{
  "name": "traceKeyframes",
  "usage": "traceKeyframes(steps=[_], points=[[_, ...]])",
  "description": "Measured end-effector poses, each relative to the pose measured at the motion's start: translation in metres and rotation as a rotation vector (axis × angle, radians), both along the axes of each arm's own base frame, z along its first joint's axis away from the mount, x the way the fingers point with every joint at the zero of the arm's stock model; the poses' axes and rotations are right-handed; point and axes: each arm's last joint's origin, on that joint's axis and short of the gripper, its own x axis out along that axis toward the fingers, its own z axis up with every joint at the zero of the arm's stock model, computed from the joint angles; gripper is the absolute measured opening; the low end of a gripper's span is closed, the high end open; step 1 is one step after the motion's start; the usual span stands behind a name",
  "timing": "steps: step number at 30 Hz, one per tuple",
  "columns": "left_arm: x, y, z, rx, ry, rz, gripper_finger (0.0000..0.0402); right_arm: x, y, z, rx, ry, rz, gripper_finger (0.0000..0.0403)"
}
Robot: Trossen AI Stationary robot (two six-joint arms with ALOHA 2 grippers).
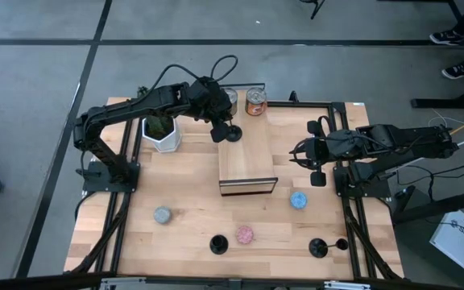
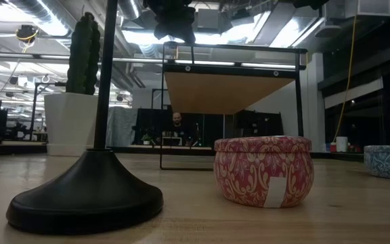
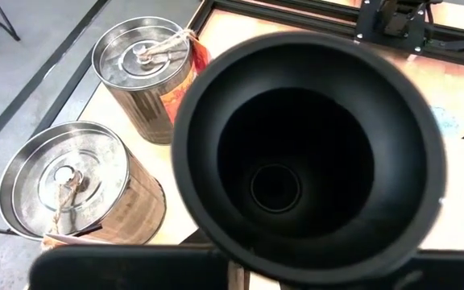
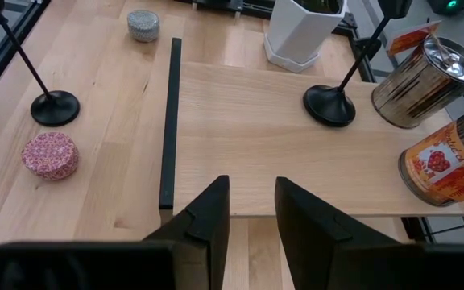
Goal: Pick & Place candle stick holders
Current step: Put the top candle holder on the shelf, then put the left candle holder on the shelf
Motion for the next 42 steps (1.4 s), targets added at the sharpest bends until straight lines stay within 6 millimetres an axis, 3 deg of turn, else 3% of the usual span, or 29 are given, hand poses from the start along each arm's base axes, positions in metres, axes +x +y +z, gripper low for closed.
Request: traceKeyframes(steps=[11, 26, 42], points=[[0.001, -0.004, 0.000, 0.030, 0.014, -0.037, 0.0048, 0.000, 0.000, 0.000, 0.000, 0.000, 0.000, 0.0103], [0.005, -0.015, 0.000, 0.065, 0.019, -0.101, 0.0157, 0.000, 0.000, 0.000, 0.000, 0.000, 0.000, 0.0103], [-0.002, -0.016, 0.005, 0.106, 0.037, -0.063, 0.0159, 0.000, 0.000, 0.000, 0.000, 0.000, 0.000, 0.0103]])
